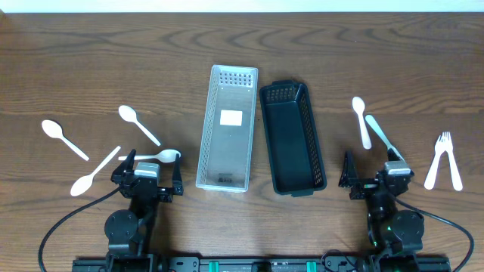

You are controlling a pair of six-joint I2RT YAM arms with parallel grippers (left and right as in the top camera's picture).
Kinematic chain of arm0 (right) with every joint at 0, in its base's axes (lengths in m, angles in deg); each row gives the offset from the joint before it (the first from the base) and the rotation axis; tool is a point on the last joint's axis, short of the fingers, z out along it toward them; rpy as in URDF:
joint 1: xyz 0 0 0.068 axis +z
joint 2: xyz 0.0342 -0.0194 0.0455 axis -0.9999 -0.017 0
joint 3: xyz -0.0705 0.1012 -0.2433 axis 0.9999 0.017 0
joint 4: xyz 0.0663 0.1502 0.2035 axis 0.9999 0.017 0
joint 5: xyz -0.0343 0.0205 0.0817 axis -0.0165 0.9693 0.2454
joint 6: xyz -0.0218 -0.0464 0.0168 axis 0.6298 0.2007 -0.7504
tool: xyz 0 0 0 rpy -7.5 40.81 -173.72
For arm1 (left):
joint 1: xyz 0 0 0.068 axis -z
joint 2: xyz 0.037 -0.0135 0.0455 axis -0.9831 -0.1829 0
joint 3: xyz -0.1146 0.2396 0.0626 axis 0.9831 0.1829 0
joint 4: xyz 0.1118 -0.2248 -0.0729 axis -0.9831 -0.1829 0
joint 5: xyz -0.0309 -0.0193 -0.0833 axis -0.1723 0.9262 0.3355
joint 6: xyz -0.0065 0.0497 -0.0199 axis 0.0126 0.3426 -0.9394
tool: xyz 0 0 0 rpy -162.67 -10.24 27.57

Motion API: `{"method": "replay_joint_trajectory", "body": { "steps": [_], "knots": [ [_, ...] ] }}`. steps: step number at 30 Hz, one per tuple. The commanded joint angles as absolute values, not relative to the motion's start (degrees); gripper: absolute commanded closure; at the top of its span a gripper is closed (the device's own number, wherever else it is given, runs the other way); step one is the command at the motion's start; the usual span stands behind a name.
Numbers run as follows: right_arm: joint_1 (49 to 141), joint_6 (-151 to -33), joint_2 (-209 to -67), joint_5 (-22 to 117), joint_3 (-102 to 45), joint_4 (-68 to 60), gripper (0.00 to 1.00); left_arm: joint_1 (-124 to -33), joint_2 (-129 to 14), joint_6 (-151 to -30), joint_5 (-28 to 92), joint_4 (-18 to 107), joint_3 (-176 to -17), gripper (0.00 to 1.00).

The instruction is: Pack container

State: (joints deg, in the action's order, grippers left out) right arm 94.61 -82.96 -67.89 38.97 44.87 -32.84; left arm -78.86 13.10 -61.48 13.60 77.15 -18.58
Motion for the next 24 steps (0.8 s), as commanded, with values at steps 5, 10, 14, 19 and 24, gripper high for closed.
{"method": "replay_joint_trajectory", "body": {
  "steps": [5,10,14,19,24],
  "knots": [
    [95.05,-89.95,-71.45,45.79,40.93,-30.92,0.01,-78.68,12.66,-71.92,19.11,72.56,-22.53,0.02],
    [95.05,-90.02,-83.85,45.79,28.17,-23.75,0.01,-78.68,5.86,-74.02,19.07,58.51,-36.57,0.02],
    [95.05,-90.04,-98.64,45.79,12.78,-11.2,0.01,-78.68,-5.68,-74.0,19.02,44.52,-51.23,0.02],
    [95.05,-89.95,-116.7,45.5,-5.78,7.81,0.01,-78.68,-23.69,-73.98,19.02,25.11,-67.91,0.02],
    [95.05,-87.9,-130.64,45.94,-14.17,14.32,0.01,-78.68,-38.44,-72.95,18.46,16.24,-76.3,0.02]
  ]
}}
